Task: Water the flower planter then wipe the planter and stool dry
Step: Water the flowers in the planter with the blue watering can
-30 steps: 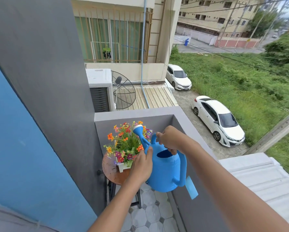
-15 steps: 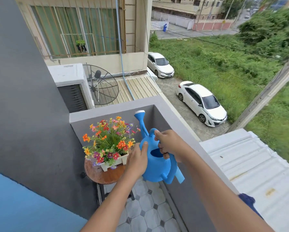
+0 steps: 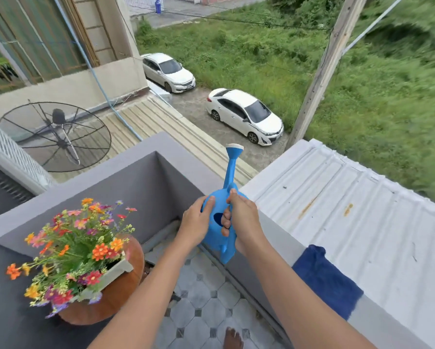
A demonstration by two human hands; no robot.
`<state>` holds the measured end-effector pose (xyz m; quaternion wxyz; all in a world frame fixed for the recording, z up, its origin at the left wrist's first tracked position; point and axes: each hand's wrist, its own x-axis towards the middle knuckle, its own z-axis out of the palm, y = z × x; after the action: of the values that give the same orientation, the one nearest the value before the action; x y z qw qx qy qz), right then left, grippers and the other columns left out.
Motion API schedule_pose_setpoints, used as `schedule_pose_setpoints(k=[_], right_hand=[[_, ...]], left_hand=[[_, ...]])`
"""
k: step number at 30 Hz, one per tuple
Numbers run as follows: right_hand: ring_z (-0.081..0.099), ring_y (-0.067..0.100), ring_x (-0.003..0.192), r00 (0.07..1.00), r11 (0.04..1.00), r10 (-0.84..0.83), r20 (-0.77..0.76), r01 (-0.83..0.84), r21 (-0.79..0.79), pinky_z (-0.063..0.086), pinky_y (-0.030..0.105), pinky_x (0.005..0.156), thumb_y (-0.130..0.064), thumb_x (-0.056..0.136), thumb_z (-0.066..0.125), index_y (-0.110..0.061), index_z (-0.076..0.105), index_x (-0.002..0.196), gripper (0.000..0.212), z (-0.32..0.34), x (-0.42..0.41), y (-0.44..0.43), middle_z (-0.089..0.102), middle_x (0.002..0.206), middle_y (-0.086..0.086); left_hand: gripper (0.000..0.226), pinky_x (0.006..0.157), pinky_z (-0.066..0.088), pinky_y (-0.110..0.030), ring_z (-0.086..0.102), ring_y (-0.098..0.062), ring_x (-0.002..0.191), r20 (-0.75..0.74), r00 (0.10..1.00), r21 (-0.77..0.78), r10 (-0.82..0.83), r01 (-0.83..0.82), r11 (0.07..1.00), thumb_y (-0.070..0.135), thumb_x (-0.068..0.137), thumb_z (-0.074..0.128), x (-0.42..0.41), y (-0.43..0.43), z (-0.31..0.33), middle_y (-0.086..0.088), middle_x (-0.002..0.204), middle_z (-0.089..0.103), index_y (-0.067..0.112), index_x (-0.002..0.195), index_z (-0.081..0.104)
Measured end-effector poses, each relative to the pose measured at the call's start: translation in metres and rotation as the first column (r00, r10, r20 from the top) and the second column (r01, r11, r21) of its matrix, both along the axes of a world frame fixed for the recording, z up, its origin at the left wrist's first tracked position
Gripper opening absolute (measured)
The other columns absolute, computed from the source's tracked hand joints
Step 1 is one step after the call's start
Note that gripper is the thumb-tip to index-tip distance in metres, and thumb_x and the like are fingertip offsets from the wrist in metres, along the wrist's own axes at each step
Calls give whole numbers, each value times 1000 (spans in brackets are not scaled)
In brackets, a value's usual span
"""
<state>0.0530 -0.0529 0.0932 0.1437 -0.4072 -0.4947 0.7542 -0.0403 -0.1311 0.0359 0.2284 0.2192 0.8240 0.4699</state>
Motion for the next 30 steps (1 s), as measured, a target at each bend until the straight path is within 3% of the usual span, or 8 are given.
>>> schedule_pose_setpoints(k=[3, 6, 11, 18, 21, 26, 30], right_hand=[[34, 15, 40, 991, 990, -134, -5, 134, -45, 31, 25, 38, -34, 106, 40, -11, 47, 88, 29, -11, 6, 24, 34, 53, 3], [36, 16, 38, 970, 967, -243, 11, 243, -72, 31, 26, 38, -35, 105, 39, -11, 47, 91, 29, -22, 9, 48, 36, 51, 3], [34, 15, 38, 926, 912, -372, 55, 376, -166, 29, 23, 37, -39, 104, 40, -14, 42, 90, 29, -40, 6, 76, 34, 49, 2], [32, 13, 36, 885, 860, -451, 116, 466, -207, 26, 22, 38, -43, 104, 39, -15, 41, 87, 32, -60, -9, 91, 34, 48, 0], [31, 13, 37, 876, 854, -463, 136, 482, -197, 26, 23, 39, -43, 104, 38, -15, 41, 84, 34, -67, -19, 91, 33, 49, 0], [32, 14, 39, 865, 851, -481, 142, 500, -158, 28, 24, 40, -46, 104, 37, -16, 42, 84, 36, -77, -28, 89, 35, 49, 1], [36, 14, 40, 870, 871, -471, 147, 485, -82, 32, 25, 39, -47, 105, 35, -14, 46, 87, 39, -80, -27, 88, 38, 50, 0]], left_hand=[[36, 66, 42, -25, 60, -11, 80, 36, 996, -19, -81, 81, 997, 54, 95, 40, 5, 37, -11, 9, 83, 66, 29, 103, 65], [37, 67, 47, -34, 59, -16, 74, 41, 988, -28, -149, 151, 988, 56, 93, 39, 8, 70, -24, 2, 80, 66, 30, 94, 64], [39, 61, 41, -27, 53, -11, 66, 84, 962, -48, -259, 264, 963, 50, 97, 34, 10, 107, -40, 6, 69, 59, 24, 86, 61], [47, 68, 45, -37, 54, -20, 73, 96, 933, -69, -346, 353, 933, 47, 99, 25, -5, 131, -65, -12, 82, 62, 13, 89, 55], [46, 71, 45, -36, 56, -22, 78, 107, 926, -66, -363, 371, 926, 46, 100, 24, -13, 133, -73, -11, 84, 62, 13, 92, 55], [42, 62, 38, -26, 51, -11, 69, 88, 919, -34, -385, 389, 920, 43, 102, 23, -19, 132, -80, 2, 75, 54, 20, 84, 52], [43, 66, 41, -30, 52, -14, 69, 61, 913, -16, -402, 404, 915, 45, 101, 23, -20, 132, -84, -9, 79, 59, 18, 84, 52]])
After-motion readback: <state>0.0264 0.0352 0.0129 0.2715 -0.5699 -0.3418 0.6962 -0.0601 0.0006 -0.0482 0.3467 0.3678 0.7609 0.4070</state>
